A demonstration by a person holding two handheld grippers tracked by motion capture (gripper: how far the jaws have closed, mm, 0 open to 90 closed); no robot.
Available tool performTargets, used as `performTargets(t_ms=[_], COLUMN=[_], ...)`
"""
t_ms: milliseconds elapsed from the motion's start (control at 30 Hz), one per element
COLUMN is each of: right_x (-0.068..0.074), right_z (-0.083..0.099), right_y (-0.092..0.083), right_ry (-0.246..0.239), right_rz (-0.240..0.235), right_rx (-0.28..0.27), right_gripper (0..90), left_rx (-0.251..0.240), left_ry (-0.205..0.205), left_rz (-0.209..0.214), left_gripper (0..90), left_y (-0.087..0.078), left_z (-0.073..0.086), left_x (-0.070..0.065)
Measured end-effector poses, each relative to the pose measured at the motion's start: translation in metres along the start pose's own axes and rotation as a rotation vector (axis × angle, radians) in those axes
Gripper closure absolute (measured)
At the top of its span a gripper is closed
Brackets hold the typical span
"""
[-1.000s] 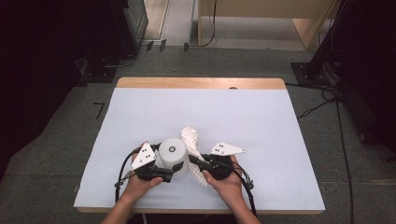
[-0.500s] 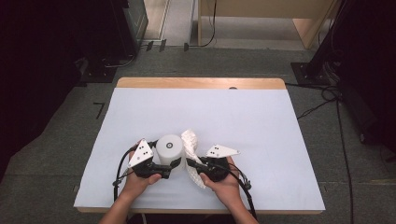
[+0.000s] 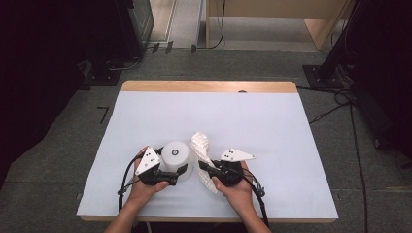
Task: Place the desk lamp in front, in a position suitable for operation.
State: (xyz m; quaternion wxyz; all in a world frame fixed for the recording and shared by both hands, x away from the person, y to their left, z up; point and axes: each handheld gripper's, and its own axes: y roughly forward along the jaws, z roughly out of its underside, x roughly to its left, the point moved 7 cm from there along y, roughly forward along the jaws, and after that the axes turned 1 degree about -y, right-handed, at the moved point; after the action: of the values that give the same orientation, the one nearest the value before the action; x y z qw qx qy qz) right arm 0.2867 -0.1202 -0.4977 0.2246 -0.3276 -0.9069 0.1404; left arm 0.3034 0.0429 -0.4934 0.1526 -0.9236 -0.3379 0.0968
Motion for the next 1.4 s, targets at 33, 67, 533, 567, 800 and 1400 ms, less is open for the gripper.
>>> performTargets(t_ms=[33,67,533,567,800,1400], right_x=[0.0,-0.001,0.003,0.005,0.012,0.019], right_z=[-0.001,-0.001,0.009,0.012,0.017,-0.01], right_y=[0.0,-0.001,0.01,0.013,0.02,-0.002], right_ry=[0.001,0.002,0.0,-0.002,-0.005,-0.04], right_rz=[0.0,0.003,-0.016,-0.024,-0.03,-0.049], right_rx=[-0.004,-0.006,0.039,0.054,0.064,-0.044], right_gripper=[78.9,78.9,78.9,78.9,79.0,79.3], left_rx=[0.003,0.001,0.01,0.012,-0.042,-0.008], left_ry=[-0.009,-0.019,-0.006,-0.013,-0.021,0.056], left_rz=[-0.008,-0.033,-0.155,-0.138,-0.066,-0.005], left_gripper=[3.7,3.2,8.7,8.8,8.9,8.9], left_y=[0.0,-0.001,0.002,0.001,-0.009,0.0], left_z=[0.0,0.001,0.001,0.001,-0.012,-0.001], left_x=[-0.001,-0.002,-0.011,-0.01,0.0,-0.014])
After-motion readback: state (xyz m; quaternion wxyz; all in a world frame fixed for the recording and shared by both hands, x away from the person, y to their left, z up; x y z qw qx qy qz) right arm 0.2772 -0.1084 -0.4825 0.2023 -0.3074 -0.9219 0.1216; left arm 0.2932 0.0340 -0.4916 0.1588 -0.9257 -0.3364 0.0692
